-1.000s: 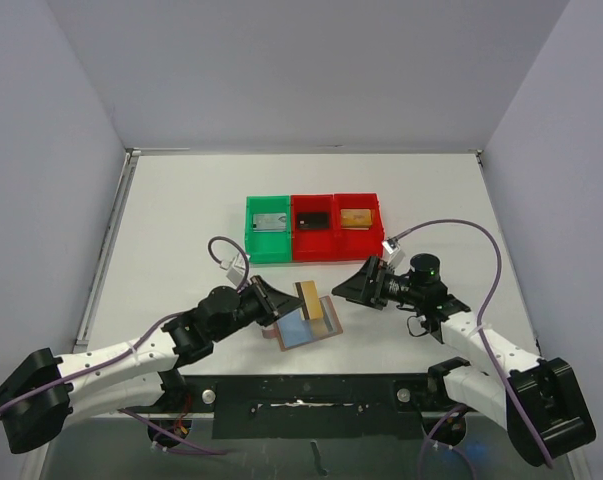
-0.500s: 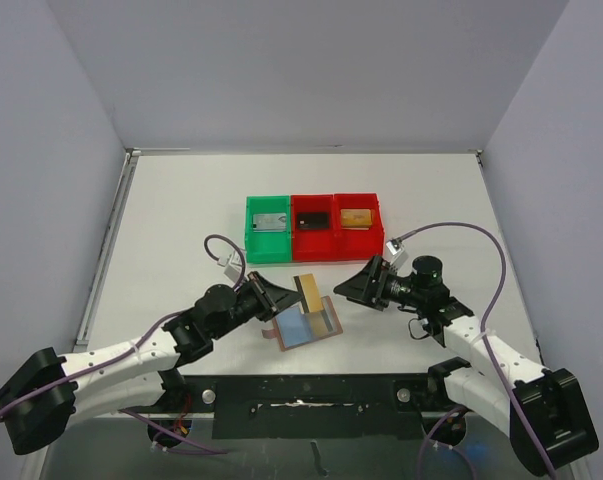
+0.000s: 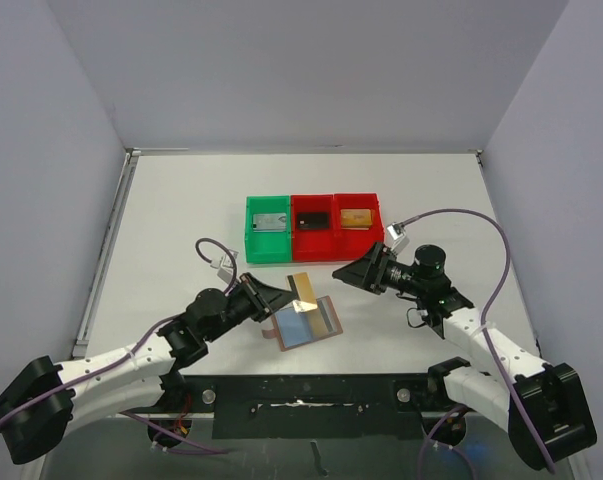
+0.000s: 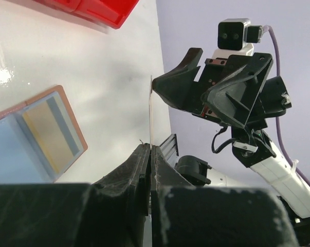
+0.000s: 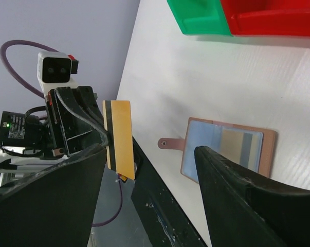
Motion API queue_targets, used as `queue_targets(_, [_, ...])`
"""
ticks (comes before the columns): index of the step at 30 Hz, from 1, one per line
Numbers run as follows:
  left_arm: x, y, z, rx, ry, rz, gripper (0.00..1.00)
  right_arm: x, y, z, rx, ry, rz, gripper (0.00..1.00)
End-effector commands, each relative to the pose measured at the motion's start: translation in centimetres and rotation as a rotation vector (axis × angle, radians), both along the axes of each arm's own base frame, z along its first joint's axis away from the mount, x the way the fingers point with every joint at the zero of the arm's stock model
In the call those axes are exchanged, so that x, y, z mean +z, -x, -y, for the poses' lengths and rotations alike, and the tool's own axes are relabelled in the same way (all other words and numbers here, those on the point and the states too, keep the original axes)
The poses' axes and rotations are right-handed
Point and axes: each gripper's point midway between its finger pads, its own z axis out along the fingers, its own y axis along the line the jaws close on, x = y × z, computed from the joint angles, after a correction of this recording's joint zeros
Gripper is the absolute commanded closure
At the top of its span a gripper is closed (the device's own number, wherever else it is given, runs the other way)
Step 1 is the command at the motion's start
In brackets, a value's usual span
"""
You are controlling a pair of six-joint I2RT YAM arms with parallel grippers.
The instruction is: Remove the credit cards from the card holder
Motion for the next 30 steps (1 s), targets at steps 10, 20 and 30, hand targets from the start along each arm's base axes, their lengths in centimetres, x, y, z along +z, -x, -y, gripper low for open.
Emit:
queue_targets(10, [5.3, 0.0, 1.7, -0.098, 0.152, 0.137, 1.0, 4.3, 2.4, -2.6, 0.21, -0.136, 0.11, 0.45])
queue_targets(20, [7.1, 1.7, 2.1, -0.205, 0.222, 0.16, 1.0, 3.9, 5.1, -3.9, 0.251, -0.17, 0.101, 0.48])
queue_targets(30, [7.0, 1.9, 0.9, -0.25, 0.222, 0.177, 1.0, 5.1, 5.5, -4.5, 0.273, -0.203, 0.091, 0.61])
